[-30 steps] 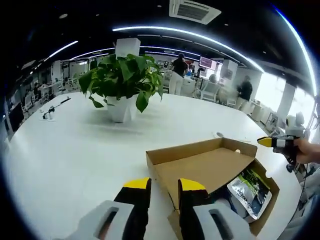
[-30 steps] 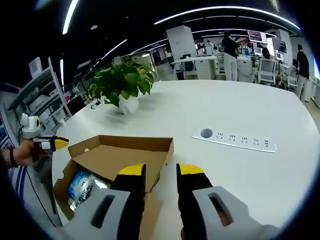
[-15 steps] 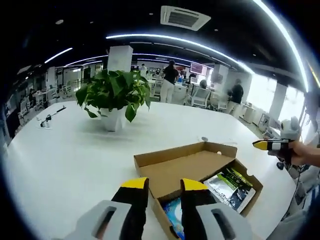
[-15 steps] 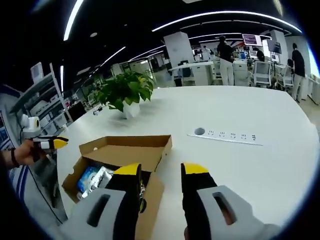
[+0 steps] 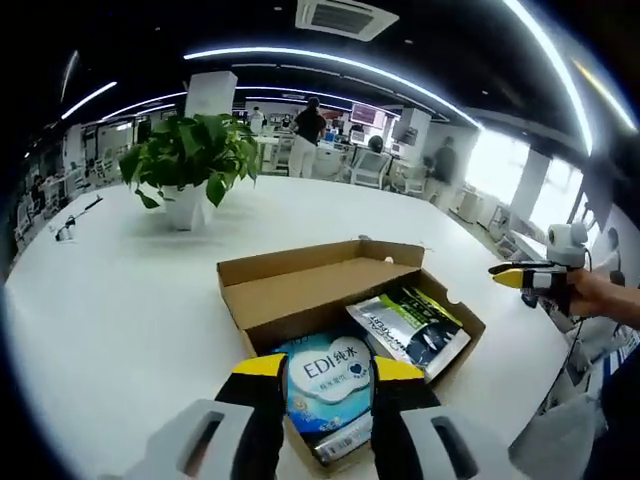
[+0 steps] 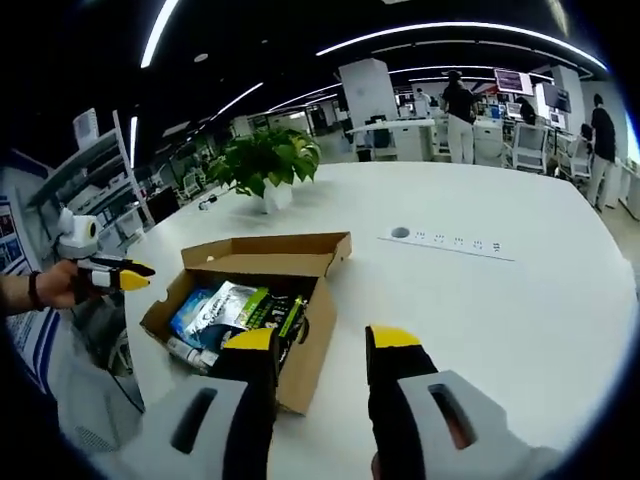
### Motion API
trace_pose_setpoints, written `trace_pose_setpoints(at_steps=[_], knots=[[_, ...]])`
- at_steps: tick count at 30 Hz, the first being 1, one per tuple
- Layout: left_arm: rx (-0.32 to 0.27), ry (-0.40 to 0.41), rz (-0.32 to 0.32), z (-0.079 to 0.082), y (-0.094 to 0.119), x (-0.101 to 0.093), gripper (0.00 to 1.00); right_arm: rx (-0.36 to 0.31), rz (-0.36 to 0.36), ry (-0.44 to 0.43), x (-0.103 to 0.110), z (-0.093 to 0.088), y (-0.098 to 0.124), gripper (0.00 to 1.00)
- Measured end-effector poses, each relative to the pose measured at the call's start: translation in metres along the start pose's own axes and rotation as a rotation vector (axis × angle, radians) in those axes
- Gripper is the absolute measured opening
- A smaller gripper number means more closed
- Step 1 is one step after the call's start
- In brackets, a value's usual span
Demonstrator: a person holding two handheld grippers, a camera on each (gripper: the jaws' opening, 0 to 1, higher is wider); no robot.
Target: Operate the shoe box by opening the lid, removing the specified soft item, and placing it in the target area until the item is outside and the box remains undamaged.
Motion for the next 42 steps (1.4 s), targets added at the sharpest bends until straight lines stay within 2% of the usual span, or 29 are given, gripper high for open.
trace_pose_setpoints(at_steps=[5, 15, 21, 25, 34, 37, 42], knots=[[0.020, -0.007, -0.028, -0.003, -0.003, -0.016, 0.33, -0.003, -0.004, -0.006, 0.002, -0.009, 0.009, 0.32], [0.065, 0.005, -0.055, -0.009, -0.015, -0.032, 0.33, -0.018, -0.007, -0.008, 0.004, -0.011, 0.019, 0.33], [0.093, 0.075, -0.075, -0.012, -0.028, -0.038, 0.33, -0.025, 0.005, -0.015, 0.011, -0.016, 0.023, 0.35], [0.132, 0.043, -0.084, -0.018, -0.040, -0.046, 0.33, -0.026, 0.017, -0.031, 0.021, -0.024, 0.025, 0.35], [0.167, 0.079, -0.126, -0.019, -0.055, -0.059, 0.32, -0.016, 0.039, -0.069, 0.038, -0.041, 0.025, 0.34], [0.178, 0.117, -0.141, -0.018, -0.061, -0.062, 0.32, -0.005, 0.052, -0.060, 0.045, -0.044, 0.024, 0.34], [0.196, 0.143, -0.162, -0.018, -0.068, -0.067, 0.28, -0.009, 0.056, -0.064, 0.043, -0.045, 0.025, 0.34]])
Point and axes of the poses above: the point that each gripper's makers call its tool centre point, and the gripper's own axes: y roughly backward along the fingers, x roughly to its left, z roughly out of its top, the point moved 9 cm from there along y, roughly backward along the fingers, and after that the axes turned 10 degrees about z, right-handed, at the moved point
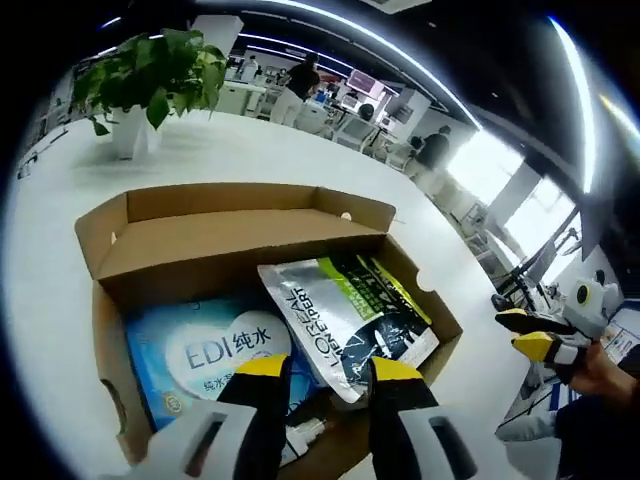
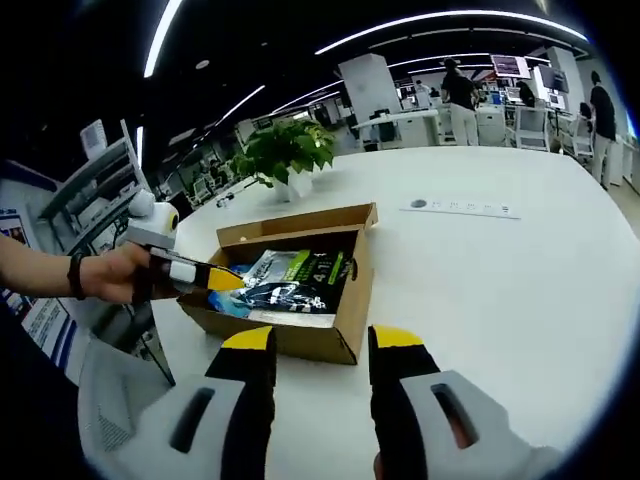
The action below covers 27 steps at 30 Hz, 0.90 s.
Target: Operate the shoe box by opening the lid, removing the specified soft item, and placing it in the target area until the item is outside and the box remains undamaged.
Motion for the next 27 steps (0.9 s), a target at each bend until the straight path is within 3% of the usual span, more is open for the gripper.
trace_pose_setpoints(at_steps=[3, 12, 27], knots=[[0.015, 0.093, -0.033, -0.001, -0.004, -0.002, 0.24, -0.001, 0.001, -0.001, 0.001, 0.000, 0.000, 0.34], [0.005, 0.134, -0.018, -0.006, -0.004, 0.001, 0.02, 0.009, -0.001, -0.001, -0.001, 0.000, -0.002, 0.33], [0.009, 0.139, 0.004, -0.008, 0.001, 0.011, 0.00, 0.023, 0.023, -0.001, -0.001, 0.006, -0.020, 0.32]])
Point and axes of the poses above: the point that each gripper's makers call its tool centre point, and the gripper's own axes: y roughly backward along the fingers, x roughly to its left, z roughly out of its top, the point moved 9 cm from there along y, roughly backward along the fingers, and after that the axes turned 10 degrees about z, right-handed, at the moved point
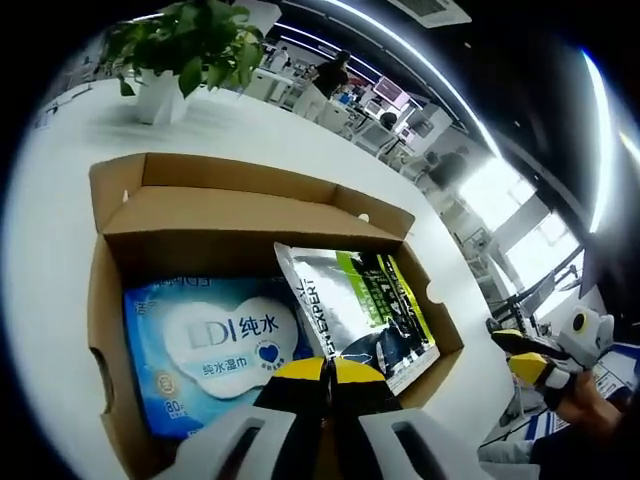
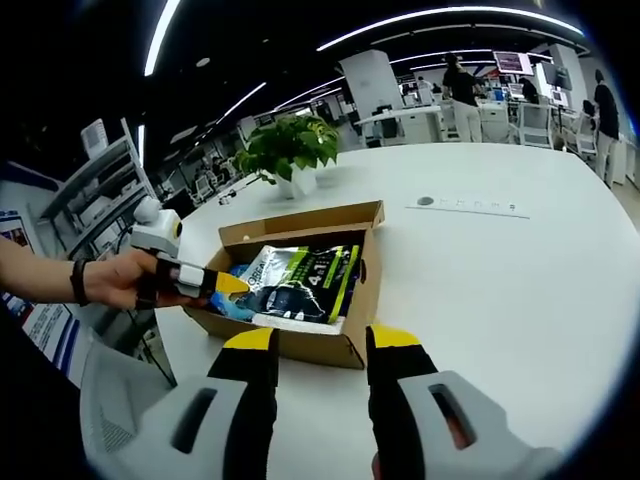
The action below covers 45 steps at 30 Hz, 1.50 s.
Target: Operate the shoe box by opening the lid, removing the specified soft item, and placing it in the target area until the item is outside and the box remains undamaged.
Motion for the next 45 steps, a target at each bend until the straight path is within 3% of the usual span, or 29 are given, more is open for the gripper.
trace_pose_setpoints(at_steps=[22, 33, 45], knots=[[0.028, -0.075, 0.021, -0.005, 0.004, 0.014, 0.00, 0.077, 0.046, -0.027, 0.004, 0.023, -0.076, 0.30], [0.033, -0.085, 0.027, -0.006, 0.004, 0.021, 0.00, 0.159, -0.001, -0.051, -0.003, 0.014, -0.098, 0.33], [0.037, -0.072, 0.022, -0.006, 0.003, 0.026, 0.00, 0.202, -0.012, -0.090, -0.008, 0.005, -0.112, 0.19]])
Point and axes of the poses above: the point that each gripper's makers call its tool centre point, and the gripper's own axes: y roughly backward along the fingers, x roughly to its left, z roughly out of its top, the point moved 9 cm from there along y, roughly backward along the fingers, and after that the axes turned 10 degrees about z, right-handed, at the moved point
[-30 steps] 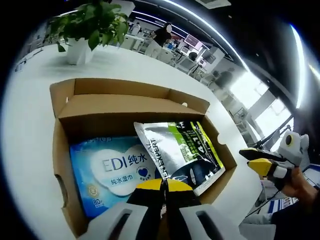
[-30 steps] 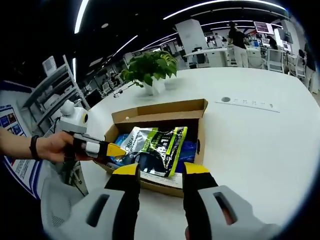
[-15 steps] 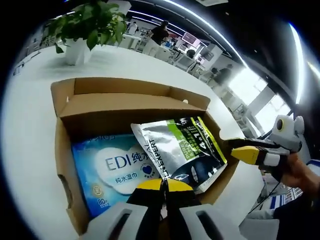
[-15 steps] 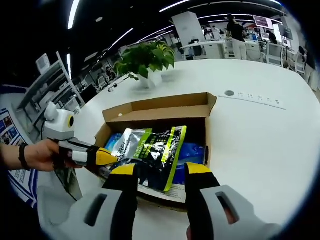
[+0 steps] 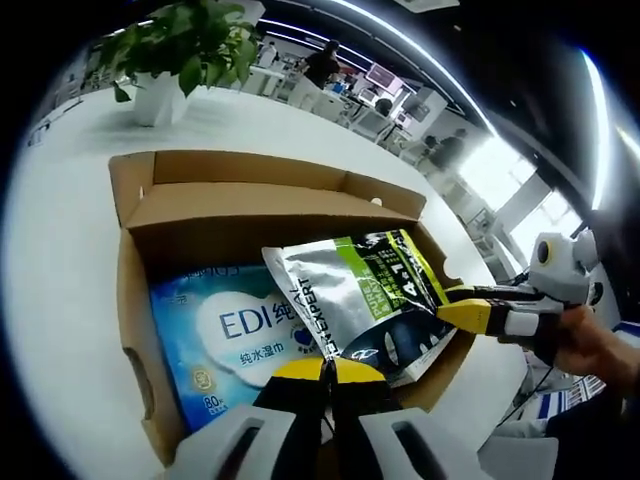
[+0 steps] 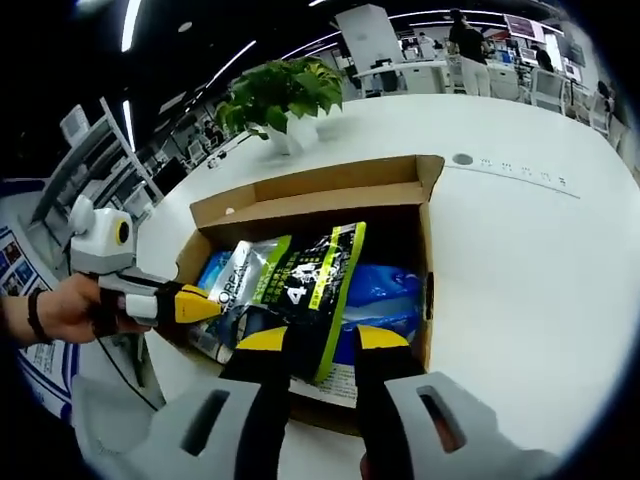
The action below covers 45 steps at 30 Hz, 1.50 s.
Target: Operate the shoe box by opening the lid, removing the specified soft item, and placing it in the target area until the item is outside and the box remains undamaged.
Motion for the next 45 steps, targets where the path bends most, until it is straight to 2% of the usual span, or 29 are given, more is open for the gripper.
trace_pose_setpoints(at_steps=[6, 14, 22, 37, 45], knots=[[-0.003, 0.008, 0.000, 0.000, -0.001, 0.001, 0.00, -0.016, 0.016, 0.007, 0.001, 0.001, 0.001, 0.01], [-0.015, 0.011, 0.001, 0.002, 0.003, -0.001, 0.00, -0.038, 0.029, -0.010, 0.004, 0.005, 0.004, 0.00], [-0.040, -0.008, -0.013, 0.014, 0.010, -0.009, 0.00, -0.072, 0.032, -0.016, 0.006, 0.011, 0.016, 0.00], [-0.079, -0.091, -0.063, 0.035, 0.013, -0.050, 0.00, -0.151, -0.011, -0.024, -0.005, 0.015, 0.060, 0.00], [-0.075, -0.146, -0.100, 0.041, 0.005, -0.080, 0.00, -0.185, -0.047, -0.050, -0.017, 0.005, 0.087, 0.00]])
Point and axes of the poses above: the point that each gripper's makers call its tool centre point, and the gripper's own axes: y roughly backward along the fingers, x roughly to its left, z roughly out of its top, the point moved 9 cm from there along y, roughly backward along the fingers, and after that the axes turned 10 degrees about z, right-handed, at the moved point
